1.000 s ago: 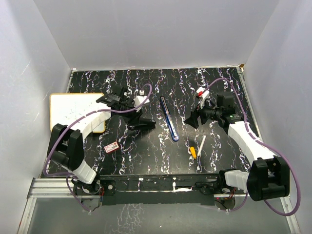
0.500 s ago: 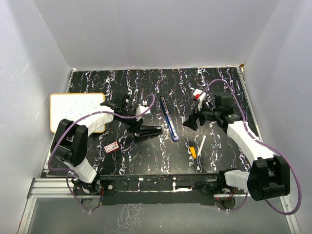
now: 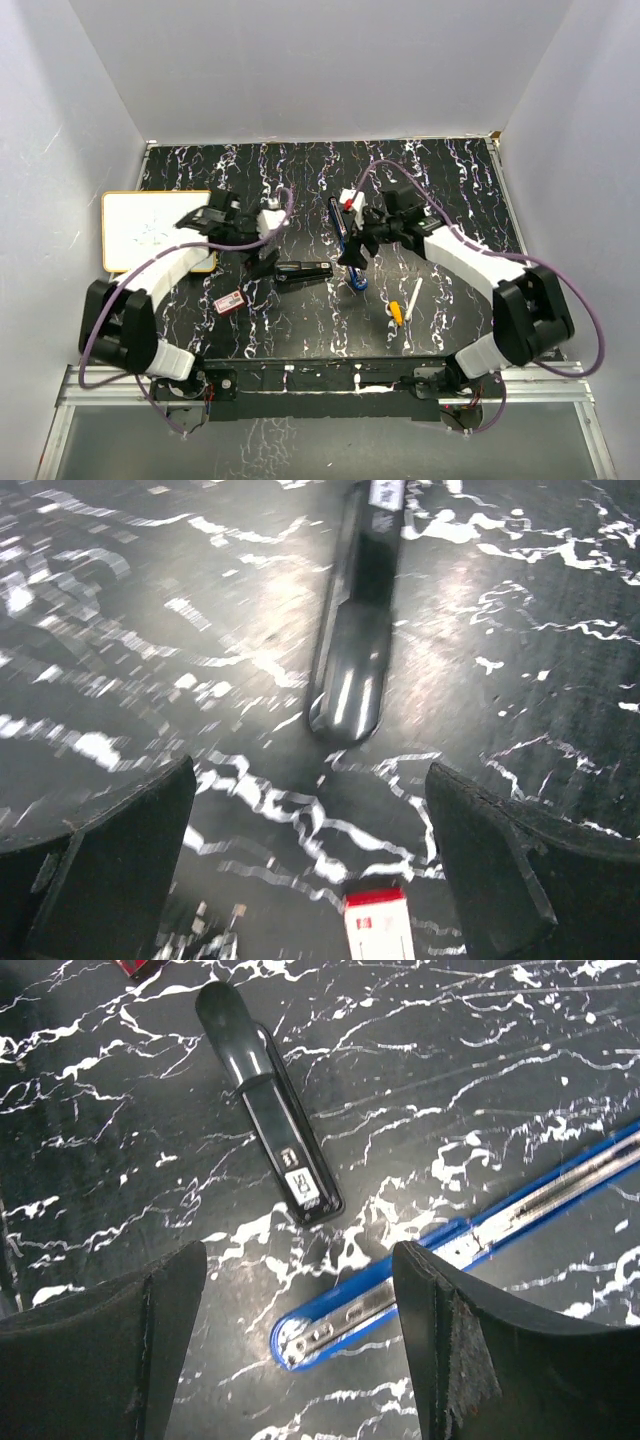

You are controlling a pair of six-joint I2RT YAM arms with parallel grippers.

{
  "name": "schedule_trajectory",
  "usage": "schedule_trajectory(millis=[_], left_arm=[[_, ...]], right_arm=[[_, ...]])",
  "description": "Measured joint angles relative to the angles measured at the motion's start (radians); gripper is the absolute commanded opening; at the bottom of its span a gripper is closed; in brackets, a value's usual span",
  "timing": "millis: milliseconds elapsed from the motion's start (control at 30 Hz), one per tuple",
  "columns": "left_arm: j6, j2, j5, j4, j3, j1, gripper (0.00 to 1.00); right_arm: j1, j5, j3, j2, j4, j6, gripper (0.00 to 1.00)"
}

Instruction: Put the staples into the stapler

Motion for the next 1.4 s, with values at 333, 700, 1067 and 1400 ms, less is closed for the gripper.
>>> schedule_trajectory(millis=[333,700,1067,1400], left_arm=[[-0.080,-0.339,0.063,0.005,-0.076,0.280,0.97],[-0.219,-0.430,0.060,0.024,-0.098,0.353,0.97],[-0.114,-0.397,0.108,-0.029,-0.130,0.361,0.89],[0.052,-0.376,0.252,-0.053,-0.179,0.353,0.82]], right_arm=[[0.192,0.049,0.202,0.292,0.045,-0.043,0.81],[0.325,0.091,0.349,0.496,0.031,-0.144,0.63],[0.358,0.130,0.378,0.513,-0.001,-0.167,0.16],[0.340,0.094,0.385,0.445,-0.046,-0.147,0.08]])
